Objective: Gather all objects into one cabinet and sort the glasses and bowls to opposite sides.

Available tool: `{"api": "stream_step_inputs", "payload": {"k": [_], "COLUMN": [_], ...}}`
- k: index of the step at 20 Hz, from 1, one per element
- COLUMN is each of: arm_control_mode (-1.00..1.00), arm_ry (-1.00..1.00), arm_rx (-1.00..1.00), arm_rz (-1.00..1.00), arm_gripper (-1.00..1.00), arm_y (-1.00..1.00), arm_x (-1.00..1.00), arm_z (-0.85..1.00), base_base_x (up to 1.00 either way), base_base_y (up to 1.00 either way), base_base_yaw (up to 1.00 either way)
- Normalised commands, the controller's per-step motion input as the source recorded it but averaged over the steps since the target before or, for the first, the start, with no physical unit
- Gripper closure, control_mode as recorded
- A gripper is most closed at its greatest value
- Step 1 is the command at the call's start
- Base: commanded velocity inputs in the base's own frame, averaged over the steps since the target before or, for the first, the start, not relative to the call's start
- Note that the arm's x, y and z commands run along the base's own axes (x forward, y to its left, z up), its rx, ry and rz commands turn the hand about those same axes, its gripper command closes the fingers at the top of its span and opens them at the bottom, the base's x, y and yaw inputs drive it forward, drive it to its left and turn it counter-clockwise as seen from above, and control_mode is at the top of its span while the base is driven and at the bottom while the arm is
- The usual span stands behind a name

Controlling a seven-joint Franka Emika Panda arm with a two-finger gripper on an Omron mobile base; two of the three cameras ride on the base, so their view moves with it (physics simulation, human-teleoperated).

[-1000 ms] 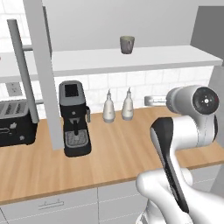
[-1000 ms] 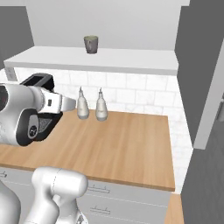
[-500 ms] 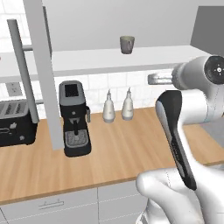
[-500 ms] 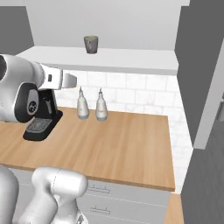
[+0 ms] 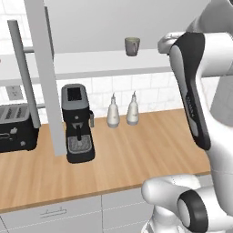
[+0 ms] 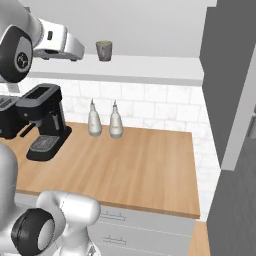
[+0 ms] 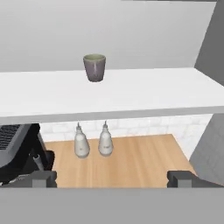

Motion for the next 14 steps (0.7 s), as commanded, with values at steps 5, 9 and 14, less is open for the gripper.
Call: {"api": "stream_step_inputs", "payload": {"k": [5,9,14], "arm_control_mode": [-1.0,-1.0,-1.0], "arm_ry": [-0.21,-0.09,-0.01], "arm_rx": [0.0,0.0,-0.02], "arm_rz": [0.15,0.04,-0.01], "arm_gripper": [-1.0,-1.0,-1.0], "arm_y": [0.0,0.07,0.2], "arm_x": [0.01,0.44,0.79], "arm_z": [0.03,0.04,-0.04], "base_base_x": [0.0,0.0,0.0], "base_base_y": [0.0,0.0,0.0], "base_base_yaw": [0.0,0.0,0.0]}}
